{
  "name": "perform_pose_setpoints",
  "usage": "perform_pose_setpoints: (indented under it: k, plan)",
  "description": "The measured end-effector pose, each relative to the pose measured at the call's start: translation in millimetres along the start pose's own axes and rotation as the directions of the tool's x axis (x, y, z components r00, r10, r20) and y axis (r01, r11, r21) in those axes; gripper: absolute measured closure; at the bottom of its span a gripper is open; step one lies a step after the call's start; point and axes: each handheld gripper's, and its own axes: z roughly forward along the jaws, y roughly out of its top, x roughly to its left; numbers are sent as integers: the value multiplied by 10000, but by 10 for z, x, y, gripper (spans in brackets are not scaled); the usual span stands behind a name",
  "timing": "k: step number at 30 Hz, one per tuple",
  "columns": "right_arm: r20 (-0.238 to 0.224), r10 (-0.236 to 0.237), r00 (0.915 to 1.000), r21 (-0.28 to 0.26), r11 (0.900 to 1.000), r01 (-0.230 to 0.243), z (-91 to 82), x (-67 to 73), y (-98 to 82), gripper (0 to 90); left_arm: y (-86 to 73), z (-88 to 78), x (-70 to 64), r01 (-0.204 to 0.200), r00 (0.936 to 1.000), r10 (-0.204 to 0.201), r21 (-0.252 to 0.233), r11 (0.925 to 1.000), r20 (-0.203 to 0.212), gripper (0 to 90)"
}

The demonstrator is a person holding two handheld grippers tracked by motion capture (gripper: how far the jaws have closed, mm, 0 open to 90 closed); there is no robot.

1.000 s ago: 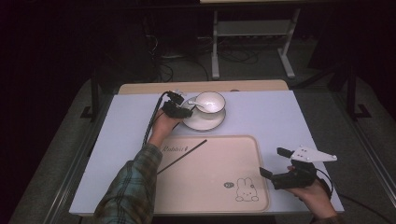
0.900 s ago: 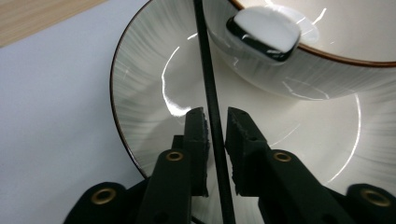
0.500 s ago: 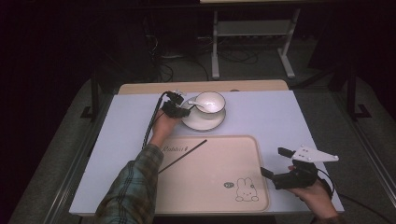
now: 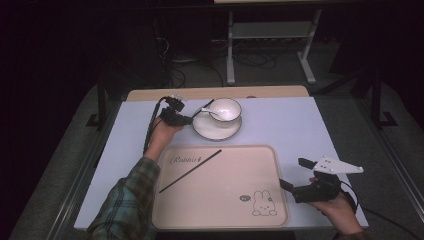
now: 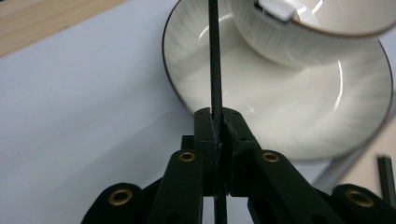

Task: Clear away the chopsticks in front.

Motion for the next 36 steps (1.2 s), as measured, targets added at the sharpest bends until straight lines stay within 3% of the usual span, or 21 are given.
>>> perform_pose_setpoints:
  k: [9, 12, 18, 28, 36]
  plan:
    - [32, -28, 10000, 25, 10000, 28, 2, 10, 2, 0, -250, -316, 11, 178, 9998, -178, -34, 9998, 43, 849]
    - [30, -54, 10000, 29, 10000, 54, 7, 13, 3, 0, -400, -465, -26, 283, 9995, -282, -73, 9996, 114, 848]
    - [22, -95, 10000, 56, 9999, 94, 16, 30, 6, 0, -609, -600, -106, 318, 9993, -315, -139, 9994, 218, 848]
    - [-18, -219, 9998, 180, 9996, 219, 43, 59, 7, 0, -1033, -796, -481, 215, 9972, -176, -539, 9983, 721, 848]
    - [-28, -239, 9997, 272, 9993, 239, 54, 70, 3, 0, -1187, -826, -753, -91, 9934, 138, -425, 9991, 1136, 848]
